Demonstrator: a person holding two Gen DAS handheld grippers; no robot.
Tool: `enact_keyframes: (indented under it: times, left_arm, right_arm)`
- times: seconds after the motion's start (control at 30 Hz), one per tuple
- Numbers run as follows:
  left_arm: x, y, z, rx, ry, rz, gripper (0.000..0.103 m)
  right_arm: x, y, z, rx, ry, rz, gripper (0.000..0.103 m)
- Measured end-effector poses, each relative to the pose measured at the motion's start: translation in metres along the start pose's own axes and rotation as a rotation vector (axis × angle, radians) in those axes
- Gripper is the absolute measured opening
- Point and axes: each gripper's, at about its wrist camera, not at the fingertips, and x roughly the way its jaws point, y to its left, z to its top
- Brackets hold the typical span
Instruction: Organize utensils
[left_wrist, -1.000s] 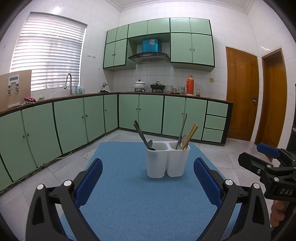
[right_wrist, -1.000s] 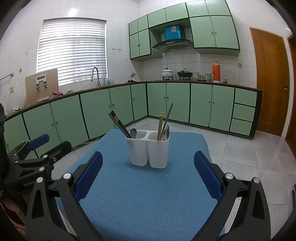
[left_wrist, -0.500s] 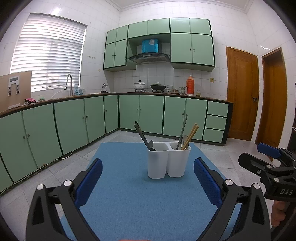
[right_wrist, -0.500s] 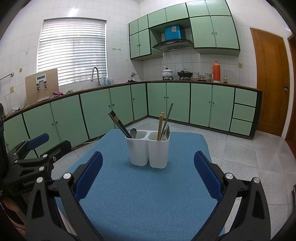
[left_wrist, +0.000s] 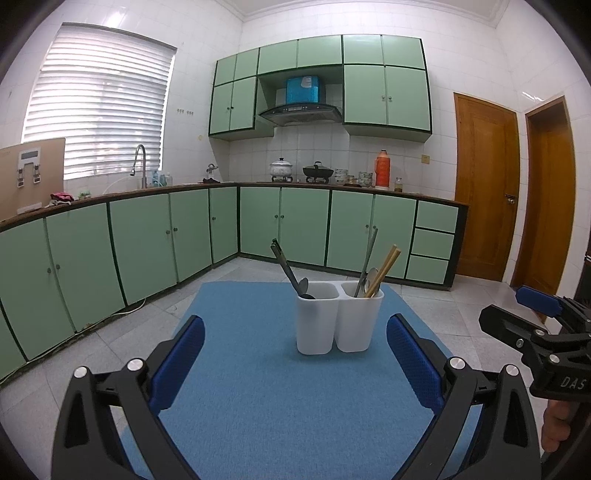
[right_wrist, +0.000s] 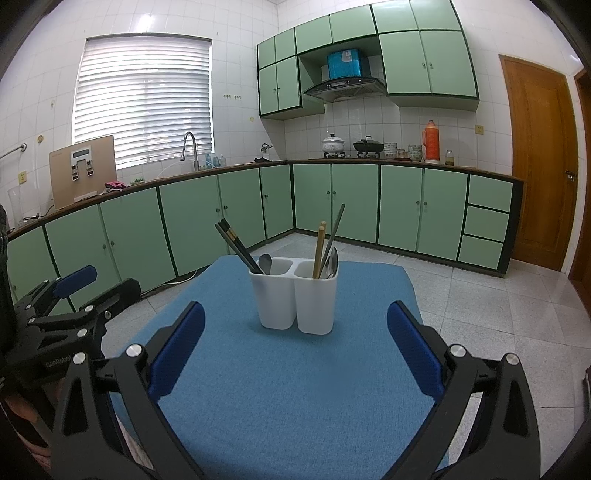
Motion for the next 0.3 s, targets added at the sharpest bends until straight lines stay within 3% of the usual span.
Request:
enact_keyframes:
  times: [0.3]
  left_arm:
    - [-0.0021, 0.0024, -0.0006, -0.002, -0.001, 0.004, 0.097]
  right_arm:
    - [0.0001, -0.0004, 0.0000, -0.001, 0.000, 0.001, 0.096]
